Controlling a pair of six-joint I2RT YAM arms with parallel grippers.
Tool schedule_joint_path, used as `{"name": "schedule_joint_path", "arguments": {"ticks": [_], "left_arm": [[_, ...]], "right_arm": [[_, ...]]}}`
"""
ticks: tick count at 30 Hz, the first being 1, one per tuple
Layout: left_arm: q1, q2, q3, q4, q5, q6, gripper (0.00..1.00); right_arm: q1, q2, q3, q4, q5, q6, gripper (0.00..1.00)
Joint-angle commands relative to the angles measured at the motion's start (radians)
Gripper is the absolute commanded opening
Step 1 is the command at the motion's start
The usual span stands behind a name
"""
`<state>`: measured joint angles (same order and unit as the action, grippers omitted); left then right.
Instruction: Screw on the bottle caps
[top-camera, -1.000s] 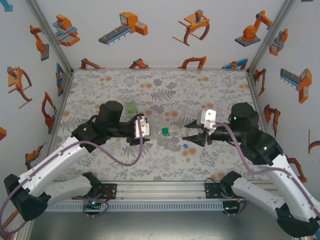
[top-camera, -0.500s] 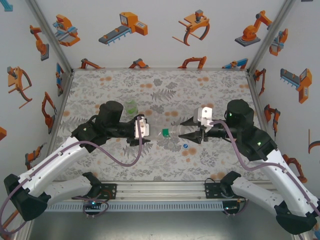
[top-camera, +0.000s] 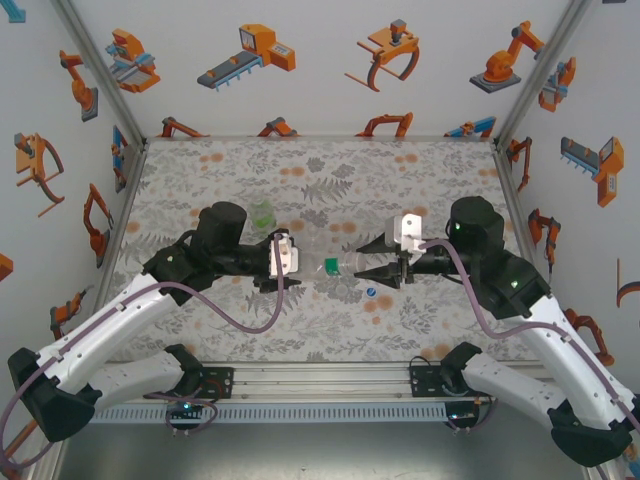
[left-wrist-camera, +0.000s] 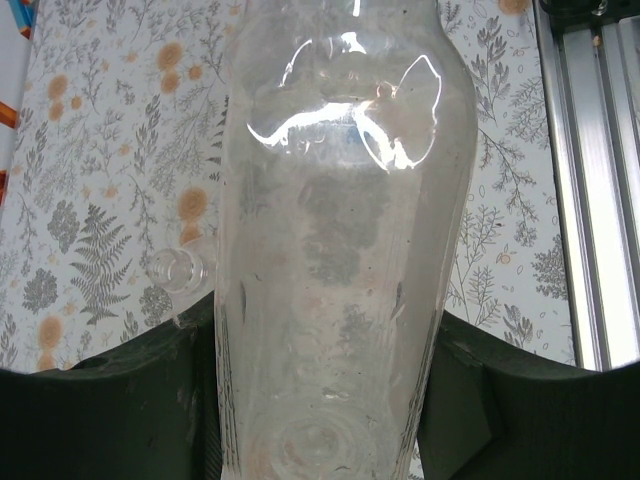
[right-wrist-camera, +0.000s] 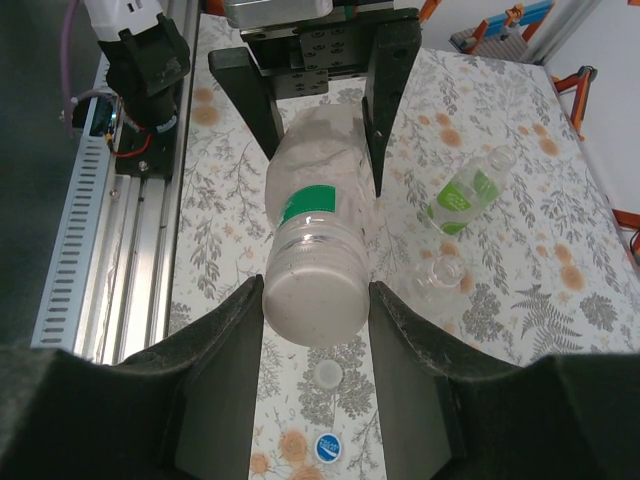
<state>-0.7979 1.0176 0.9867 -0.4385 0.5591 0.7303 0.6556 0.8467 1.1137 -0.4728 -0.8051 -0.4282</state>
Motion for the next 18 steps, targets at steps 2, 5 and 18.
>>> {"name": "schedule_joint_path", "arguments": {"ticks": [2, 5, 18], "left_arm": [[-0.004, -0.012, -0.005, 0.014, 0.034, -0.011, 0.0], [-0.004, -0.008, -0.004, 0.013, 0.03, -0.013, 0.0], [-0.004, -0.005, -0.001, 0.013, 0.035, -0.015, 0.0]], "right_arm": [[-0.004, 0.004, -0.008, 0.037, -0.045, -0.011, 0.09], [-0.004, 0.007, -0.007, 0.039, -0.054, -0.011, 0.09], [-0.002, 0.02, 0.001, 0.026, -0.063, -0.012, 0.08]]}}
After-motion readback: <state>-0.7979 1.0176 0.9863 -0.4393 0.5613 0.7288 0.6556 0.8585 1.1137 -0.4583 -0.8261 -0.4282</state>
